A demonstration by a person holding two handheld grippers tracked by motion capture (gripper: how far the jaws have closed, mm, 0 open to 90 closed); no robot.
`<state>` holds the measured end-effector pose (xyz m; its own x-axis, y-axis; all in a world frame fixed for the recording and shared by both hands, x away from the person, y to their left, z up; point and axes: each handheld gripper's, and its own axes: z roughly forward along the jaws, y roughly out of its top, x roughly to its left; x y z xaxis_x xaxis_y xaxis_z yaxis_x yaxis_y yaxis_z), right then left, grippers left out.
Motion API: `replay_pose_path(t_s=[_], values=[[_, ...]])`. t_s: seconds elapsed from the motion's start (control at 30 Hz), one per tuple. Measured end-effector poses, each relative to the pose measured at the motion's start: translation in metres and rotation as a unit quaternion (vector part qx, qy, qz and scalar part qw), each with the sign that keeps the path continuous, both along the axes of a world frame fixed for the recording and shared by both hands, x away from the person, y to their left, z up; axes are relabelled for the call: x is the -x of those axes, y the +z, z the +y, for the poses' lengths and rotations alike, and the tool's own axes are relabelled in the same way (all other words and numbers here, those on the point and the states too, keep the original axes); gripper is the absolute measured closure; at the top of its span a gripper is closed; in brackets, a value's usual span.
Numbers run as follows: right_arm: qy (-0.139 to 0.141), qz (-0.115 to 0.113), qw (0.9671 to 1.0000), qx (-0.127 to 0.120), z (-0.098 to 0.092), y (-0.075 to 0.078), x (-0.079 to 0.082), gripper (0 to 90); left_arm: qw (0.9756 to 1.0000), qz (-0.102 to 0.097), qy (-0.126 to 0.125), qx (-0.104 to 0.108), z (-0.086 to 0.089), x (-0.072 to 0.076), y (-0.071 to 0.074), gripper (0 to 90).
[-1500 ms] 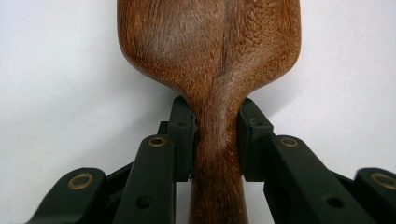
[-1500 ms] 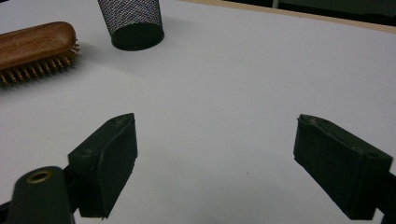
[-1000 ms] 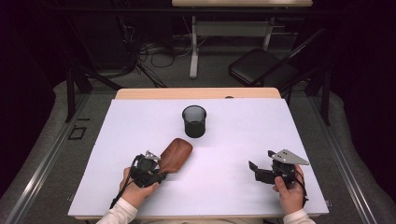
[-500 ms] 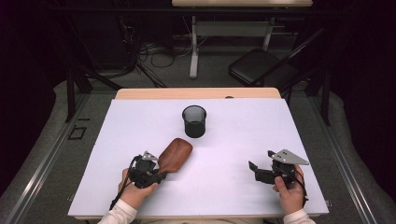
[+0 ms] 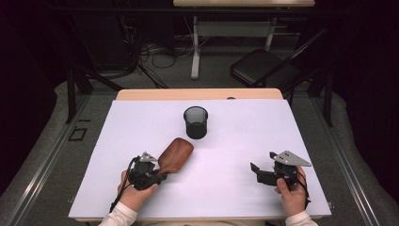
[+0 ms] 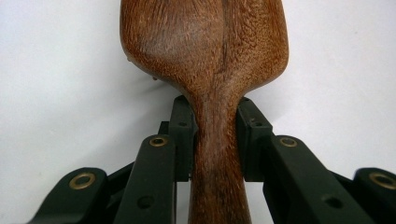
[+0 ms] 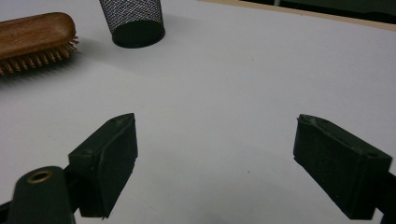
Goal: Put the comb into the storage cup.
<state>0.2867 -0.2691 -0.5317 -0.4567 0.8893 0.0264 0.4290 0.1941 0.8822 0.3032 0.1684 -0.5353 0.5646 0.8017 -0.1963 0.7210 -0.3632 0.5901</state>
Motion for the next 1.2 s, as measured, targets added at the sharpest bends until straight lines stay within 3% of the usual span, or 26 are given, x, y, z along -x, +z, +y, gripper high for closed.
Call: replay_pose_path(t_s=[0.57, 0.9, 1.2], values=[[0.001, 0.0, 1.0, 0.003, 0.0, 0.0, 0.0, 13.6, 0.9981, -0.047, 0.002, 0.039, 0.008, 0.005, 0.017, 71.9], [-0.002, -0.003, 1.0, 0.001, 0.002, -0.001, -0.001, 13.6, 0.9964, -0.068, 0.0, 0.051, 0.01, 0.004, 0.028, 71.9], [-0.004, 0.001, 1.0, 0.0, 0.002, -0.002, -0.001, 13.6, 0.9957, -0.08, -0.009, 0.045, 0.005, 0.0, 0.039, 71.9]])
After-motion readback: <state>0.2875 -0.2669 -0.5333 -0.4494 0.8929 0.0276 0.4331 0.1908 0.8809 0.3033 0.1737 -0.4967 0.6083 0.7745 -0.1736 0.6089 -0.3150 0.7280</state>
